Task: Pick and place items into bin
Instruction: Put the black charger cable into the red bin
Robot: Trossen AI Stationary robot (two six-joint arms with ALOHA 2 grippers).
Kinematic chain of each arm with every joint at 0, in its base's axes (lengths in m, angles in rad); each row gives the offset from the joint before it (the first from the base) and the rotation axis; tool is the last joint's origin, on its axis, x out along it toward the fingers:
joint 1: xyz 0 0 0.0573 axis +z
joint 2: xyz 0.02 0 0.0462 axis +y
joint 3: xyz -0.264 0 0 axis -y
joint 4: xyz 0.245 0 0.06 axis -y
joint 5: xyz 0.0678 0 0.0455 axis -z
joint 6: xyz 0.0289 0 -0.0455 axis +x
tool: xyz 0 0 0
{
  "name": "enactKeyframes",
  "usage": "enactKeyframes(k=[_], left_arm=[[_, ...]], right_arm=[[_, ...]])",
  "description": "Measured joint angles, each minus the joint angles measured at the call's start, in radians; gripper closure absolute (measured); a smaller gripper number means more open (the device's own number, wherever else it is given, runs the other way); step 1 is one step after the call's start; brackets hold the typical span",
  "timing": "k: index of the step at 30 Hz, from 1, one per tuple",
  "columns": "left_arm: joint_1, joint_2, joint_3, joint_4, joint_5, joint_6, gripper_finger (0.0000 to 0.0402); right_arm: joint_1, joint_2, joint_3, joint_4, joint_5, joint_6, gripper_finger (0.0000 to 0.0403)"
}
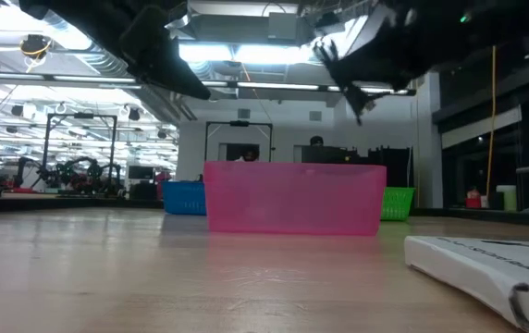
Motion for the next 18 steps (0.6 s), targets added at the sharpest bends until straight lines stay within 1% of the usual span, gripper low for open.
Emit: enactKeyframes(k=[5,9,12,18], left_arm=[[0.0,0.0,0.0,-0.021,0.0,0.0,0.04],[0.0,0.0,0.0,-0.033,0.0,0.0,0.04],[0.0,0.0,0.0,-0.032,0.0,0.0,0.04],[0.0,0.0,0.0,-0.035,0.0,0.0,0.04]], right_arm=[[-0.054,0.065,0.024,0.018,-0.023,-0.004,0.0391],[-0.099,0.111,0.082,-0.013,-0.102,-0.006,0.0391],[-0.143,0.143,0.138,-0.098,-0.153,-0.003,0.0391],[-0.215,0.206,0.27,-0.326,-0.179,0.033,0.0391]])
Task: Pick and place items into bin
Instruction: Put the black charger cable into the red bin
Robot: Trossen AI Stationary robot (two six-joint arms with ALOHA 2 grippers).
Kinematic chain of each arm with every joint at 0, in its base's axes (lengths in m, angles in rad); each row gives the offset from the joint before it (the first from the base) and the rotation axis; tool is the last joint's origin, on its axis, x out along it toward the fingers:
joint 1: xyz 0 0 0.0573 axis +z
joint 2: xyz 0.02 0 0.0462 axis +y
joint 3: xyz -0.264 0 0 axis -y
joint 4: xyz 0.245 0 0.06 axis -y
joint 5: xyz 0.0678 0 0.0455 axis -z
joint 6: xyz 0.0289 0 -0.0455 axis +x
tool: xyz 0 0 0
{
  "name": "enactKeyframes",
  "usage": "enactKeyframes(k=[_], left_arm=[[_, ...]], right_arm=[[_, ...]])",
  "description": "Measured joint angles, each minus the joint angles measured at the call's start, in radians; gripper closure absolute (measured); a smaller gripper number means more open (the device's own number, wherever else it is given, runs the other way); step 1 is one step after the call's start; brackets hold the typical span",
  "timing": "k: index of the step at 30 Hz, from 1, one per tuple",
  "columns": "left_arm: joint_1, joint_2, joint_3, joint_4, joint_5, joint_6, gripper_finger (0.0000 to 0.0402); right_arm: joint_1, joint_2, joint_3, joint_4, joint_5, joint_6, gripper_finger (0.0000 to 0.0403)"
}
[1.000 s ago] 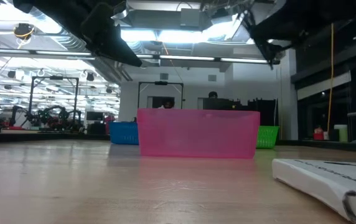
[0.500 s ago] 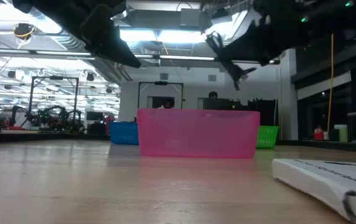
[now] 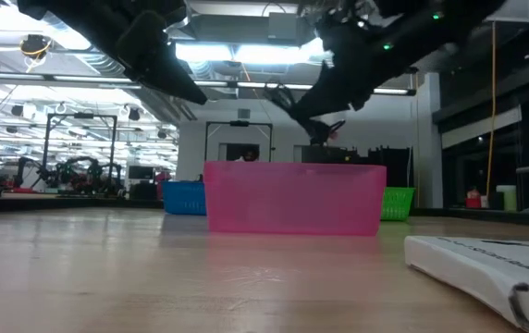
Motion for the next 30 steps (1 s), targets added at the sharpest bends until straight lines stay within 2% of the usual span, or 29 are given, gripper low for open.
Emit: enactKeyframes(k=[5,11,20,30], left_arm=[[0.0,0.0,0.0,-0.009,0.0,0.0,0.04],[0.0,0.0,0.0,-0.03,0.0,-0.001,0.04],[0.0,0.0,0.0,-0.045,0.0,-0.001,0.04],[0.0,0.0,0.0,-0.045,0.001,-0.004,0.04]], right_arm=[[-0.051,0.068,0.12,-0.195,-0.036,0.024,0.0391],[-0.081,0.146,0.248,-0.334,-0.063,0.016,0.0391],[-0.083,0.16,0.258,-0.341,-0.063,0.013,0.0391],[-0.088,0.273,0.257,-0.331,-0.063,0.022,0.0391]])
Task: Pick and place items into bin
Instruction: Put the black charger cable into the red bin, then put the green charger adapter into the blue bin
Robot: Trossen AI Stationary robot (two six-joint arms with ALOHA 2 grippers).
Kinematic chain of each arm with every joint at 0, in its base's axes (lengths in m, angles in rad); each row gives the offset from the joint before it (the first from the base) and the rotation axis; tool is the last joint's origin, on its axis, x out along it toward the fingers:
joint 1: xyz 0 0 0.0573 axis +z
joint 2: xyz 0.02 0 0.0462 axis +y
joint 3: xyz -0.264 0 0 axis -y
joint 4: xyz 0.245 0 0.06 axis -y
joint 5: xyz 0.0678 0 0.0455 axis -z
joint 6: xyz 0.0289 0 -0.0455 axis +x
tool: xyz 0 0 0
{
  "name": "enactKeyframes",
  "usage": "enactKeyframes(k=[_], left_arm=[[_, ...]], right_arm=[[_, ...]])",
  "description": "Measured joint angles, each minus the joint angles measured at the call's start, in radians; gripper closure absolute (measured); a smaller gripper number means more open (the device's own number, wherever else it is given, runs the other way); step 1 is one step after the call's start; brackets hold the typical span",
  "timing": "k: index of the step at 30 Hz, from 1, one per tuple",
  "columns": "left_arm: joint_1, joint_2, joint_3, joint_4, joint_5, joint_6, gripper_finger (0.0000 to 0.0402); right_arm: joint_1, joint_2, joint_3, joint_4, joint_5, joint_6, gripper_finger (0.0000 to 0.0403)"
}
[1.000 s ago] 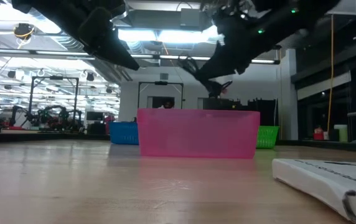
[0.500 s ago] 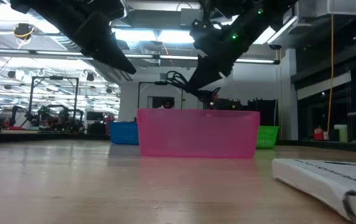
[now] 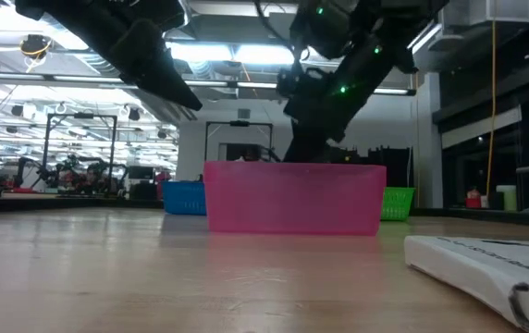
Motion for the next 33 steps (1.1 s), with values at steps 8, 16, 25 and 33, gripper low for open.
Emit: enactKeyframes(k=[8,16,25,33], left_arm=[[0.0,0.0,0.0,0.0,0.007,0.0,0.04],[0.0,0.0,0.0,0.0,0.009,0.0,0.04],[0.0,0.0,0.0,0.0,0.01,0.0,0.04],[0.0,0.0,0.0,0.0,0.01,0.0,0.04]], right_arm=[[-0.004,0.033,0.0,0.023,-0.01,-0.004,0.0381],[-0.028,0.033,0.0,0.025,-0.01,-0.004,0.0378],[-0.027,0.033,0.0,0.031,-0.032,-0.056,0.0337],[-0.027,0.033,0.0,0.035,-0.032,-0.059,0.0299]])
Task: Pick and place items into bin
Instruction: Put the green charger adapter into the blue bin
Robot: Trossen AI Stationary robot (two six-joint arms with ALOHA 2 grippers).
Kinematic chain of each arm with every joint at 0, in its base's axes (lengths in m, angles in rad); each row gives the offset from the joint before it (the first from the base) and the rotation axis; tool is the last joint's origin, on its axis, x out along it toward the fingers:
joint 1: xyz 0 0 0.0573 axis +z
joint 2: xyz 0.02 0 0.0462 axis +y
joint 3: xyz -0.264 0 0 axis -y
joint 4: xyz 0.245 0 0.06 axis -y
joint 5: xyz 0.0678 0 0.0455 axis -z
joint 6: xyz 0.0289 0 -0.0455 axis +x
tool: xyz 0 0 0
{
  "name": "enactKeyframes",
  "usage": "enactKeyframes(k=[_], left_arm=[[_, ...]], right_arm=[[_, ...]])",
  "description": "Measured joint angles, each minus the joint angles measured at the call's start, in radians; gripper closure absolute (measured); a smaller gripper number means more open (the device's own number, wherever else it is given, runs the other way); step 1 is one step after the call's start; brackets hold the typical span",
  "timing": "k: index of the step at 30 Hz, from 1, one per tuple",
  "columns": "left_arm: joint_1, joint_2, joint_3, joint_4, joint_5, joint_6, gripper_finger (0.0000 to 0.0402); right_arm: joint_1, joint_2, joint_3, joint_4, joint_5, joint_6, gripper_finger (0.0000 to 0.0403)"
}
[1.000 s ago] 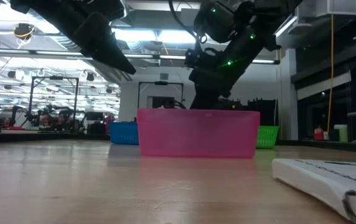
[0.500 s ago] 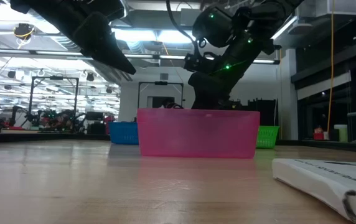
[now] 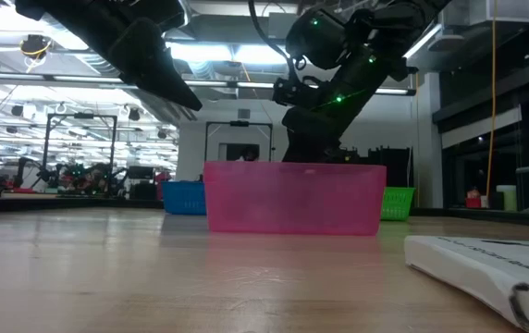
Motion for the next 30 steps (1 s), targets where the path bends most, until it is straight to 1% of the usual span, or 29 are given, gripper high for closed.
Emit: enactKeyframes(k=[4,7,10,15,16,19,25,28,30], left_arm=[[0.0,0.0,0.0,0.0,0.0,0.0,0.04],[0.0,0.0,0.0,0.0,0.0,0.003,0.04],[0.0,0.0,0.0,0.0,0.0,0.003,0.04],[0.0,0.0,0.0,0.0,-0.01,0.003,0.04],[0.0,0.0,0.0,0.001,-0.014,0.008,0.04],[0.0,0.0,0.0,0.004,-0.014,0.037,0.04],[0.0,0.0,0.0,0.008,-0.013,0.037,0.04],[0.0,0.0,0.0,0.008,-0.013,0.037,0.04],[0.0,0.0,0.0,0.009,-0.013,0.037,0.04]], right_arm=[[0.0,0.0,0.0,0.0,0.0,-0.001,0.0288],[0.0,-0.001,0.0,0.001,0.0,-0.002,0.0291],[0.0,-0.011,0.0,-0.003,0.0,-0.016,0.0316],[0.003,-0.076,0.0,-0.024,0.0,-0.03,0.0387],[0.003,-0.095,0.001,-0.023,0.0,-0.034,0.0394],[0.009,-0.16,0.0,-0.031,0.0,-0.051,0.0393],[0.035,-0.274,-0.004,-0.056,0.0,-0.081,0.0401],[0.06,-0.329,-0.046,-0.037,0.0,-0.079,0.0401],[0.078,-0.368,-0.105,0.018,0.0,-0.076,0.0402]])
